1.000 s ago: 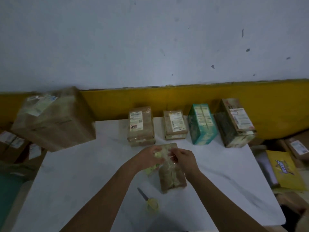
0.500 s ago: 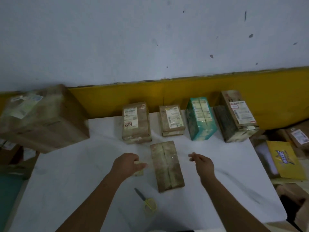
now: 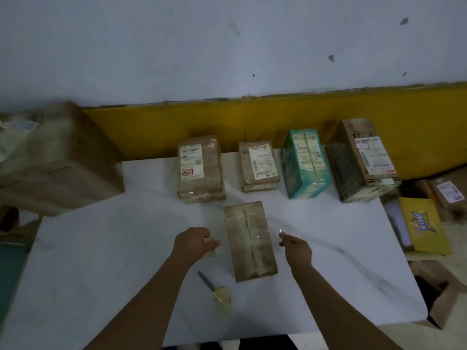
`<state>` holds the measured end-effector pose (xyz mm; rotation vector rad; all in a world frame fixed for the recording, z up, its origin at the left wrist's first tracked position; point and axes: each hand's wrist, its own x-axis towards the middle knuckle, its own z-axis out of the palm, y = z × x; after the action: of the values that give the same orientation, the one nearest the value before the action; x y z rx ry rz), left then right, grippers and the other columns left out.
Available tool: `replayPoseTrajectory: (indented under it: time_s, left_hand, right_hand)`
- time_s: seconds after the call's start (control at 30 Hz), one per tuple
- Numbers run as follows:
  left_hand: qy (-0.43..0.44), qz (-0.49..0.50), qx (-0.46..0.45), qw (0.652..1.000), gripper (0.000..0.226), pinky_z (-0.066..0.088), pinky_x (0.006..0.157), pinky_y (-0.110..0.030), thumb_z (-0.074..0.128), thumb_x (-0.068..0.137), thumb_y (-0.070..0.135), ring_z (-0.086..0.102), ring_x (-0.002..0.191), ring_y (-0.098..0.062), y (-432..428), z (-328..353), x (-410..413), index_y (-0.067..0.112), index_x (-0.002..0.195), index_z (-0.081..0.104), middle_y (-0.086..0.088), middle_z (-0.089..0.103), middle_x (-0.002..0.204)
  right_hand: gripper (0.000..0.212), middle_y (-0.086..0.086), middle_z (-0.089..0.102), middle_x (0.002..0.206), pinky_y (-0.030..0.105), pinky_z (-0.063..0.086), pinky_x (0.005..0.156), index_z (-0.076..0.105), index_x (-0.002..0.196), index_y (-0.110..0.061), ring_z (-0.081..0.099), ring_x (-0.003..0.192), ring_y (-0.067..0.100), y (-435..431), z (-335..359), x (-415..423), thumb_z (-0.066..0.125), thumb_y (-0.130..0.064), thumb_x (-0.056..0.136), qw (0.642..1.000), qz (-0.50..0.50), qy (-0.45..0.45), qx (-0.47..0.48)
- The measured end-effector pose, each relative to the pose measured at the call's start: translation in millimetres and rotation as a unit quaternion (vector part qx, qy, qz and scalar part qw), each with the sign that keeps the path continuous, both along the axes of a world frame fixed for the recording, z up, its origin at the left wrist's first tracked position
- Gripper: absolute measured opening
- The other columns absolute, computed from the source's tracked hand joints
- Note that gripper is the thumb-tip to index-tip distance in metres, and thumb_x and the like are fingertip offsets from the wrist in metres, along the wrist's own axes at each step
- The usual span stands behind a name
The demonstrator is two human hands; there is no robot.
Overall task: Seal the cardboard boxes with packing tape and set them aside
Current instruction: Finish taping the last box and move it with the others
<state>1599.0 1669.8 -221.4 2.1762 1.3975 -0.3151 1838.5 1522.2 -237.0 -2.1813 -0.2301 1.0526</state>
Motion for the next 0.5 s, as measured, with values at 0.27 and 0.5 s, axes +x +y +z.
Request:
replayPoseTrajectory:
  time_s: [0.27, 0.5]
  left_hand:
    - [-0.021, -0.007, -0.035, 0.999, 0.047, 0.027, 0.047, -0.021, 0.062, 0.084, 0.061, 0.045, 0.058, -0.004, -1.9, -19.3, 18.2, 0.022, 0.061, 0.047, 0.008, 0.046, 0.059]
    - [-0.009, -0.004, -0.032, 0.999, 0.038, 0.032, 0.054, -0.026, 0.062, 0.087, 0.049, 0.056, 0.071, -0.011, -7.6, -9.8, 32.2, 0.022, 0.065, 0.048, 0.004, 0.057, 0.072]
  right_hand:
    - [0.084, 0.017, 0.05, 0.135, 0.034, 0.047, 0.088, 0.042, 0.143, -0.006, 0.054, 0.118, 0.034, 16.7, -26.2, -9.0, 0.069, -0.055, 0.081, 0.982, 0.074, 0.002, -0.175]
    - [0.105, 0.017, 0.016, 0.159, 0.047, 0.027, 0.115, 0.011, 0.155, -0.015, 0.032, 0.138, 0.035, 38.8, 33.3, -69.7, 0.043, -0.08, 0.079, 0.929, 0.273, -0.222, -0.112]
